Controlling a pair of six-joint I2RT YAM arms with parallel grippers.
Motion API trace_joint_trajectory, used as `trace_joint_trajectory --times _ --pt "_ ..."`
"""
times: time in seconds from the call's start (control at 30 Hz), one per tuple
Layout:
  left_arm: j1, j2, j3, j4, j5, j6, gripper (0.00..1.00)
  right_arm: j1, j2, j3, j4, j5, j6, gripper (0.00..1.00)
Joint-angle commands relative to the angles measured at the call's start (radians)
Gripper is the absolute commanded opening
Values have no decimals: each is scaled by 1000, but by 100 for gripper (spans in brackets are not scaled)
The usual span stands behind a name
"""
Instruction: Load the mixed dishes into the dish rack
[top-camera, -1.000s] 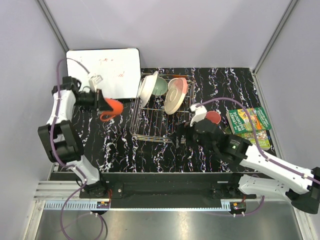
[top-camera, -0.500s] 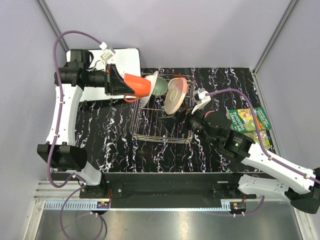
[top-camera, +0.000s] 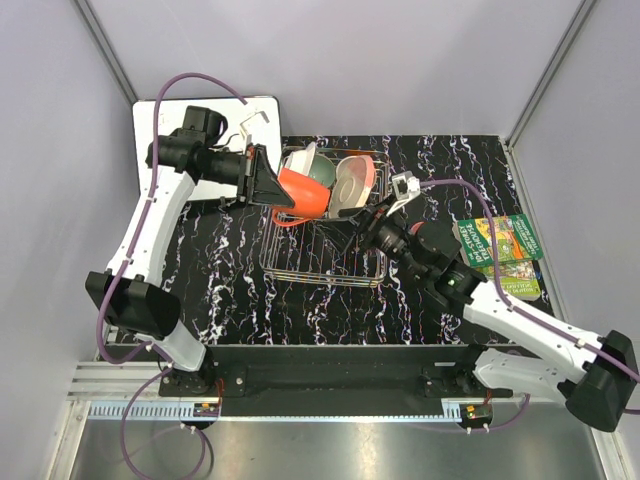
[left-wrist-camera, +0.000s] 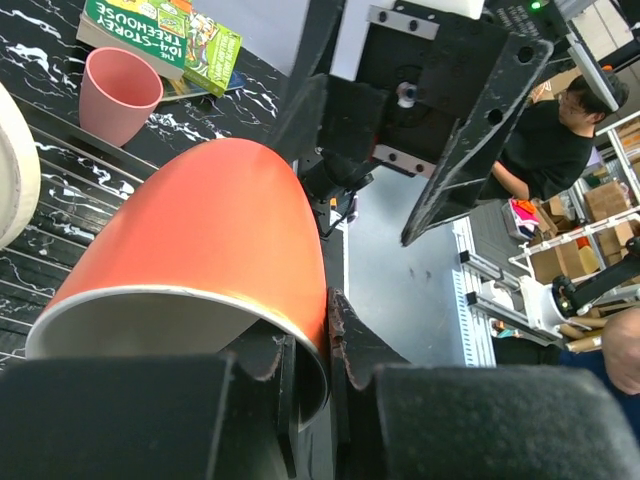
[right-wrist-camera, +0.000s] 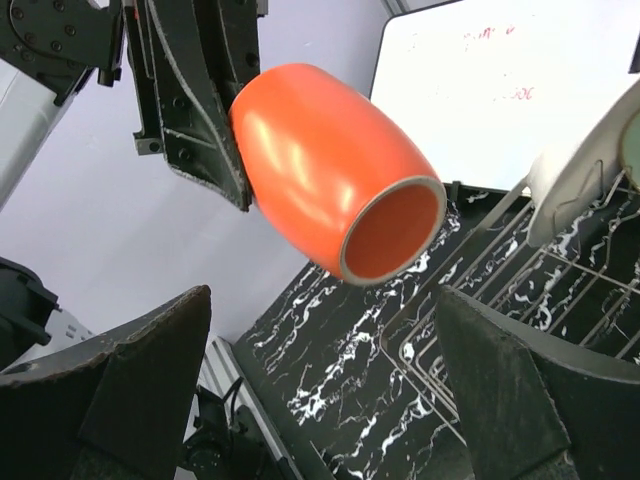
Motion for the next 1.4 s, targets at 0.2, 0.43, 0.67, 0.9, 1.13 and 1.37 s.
trace_joint_trajectory --times 0.2,0.43,0.67,0.9,1.13,1.37 --pt "-27 -61 -15 66 282 -47 0 -129 154 -32 340 -207 129 100" --pt "-33 -67 -29 107 282 -90 0 -196 369 -39 651 -420 334 100" --pt "-33 -50 -31 126 280 -105 0 -216 506 41 809 -548 417 100" --pt "-33 -32 -63 138 280 -94 0 -219 618 109 960 -647 528 77" --pt "-32 -17 -74 147 279 -98 0 -236 570 75 977 -654 514 30" --pt "8 -1 -57 192 240 -168 47 -239 415 49 674 -591 320 0"
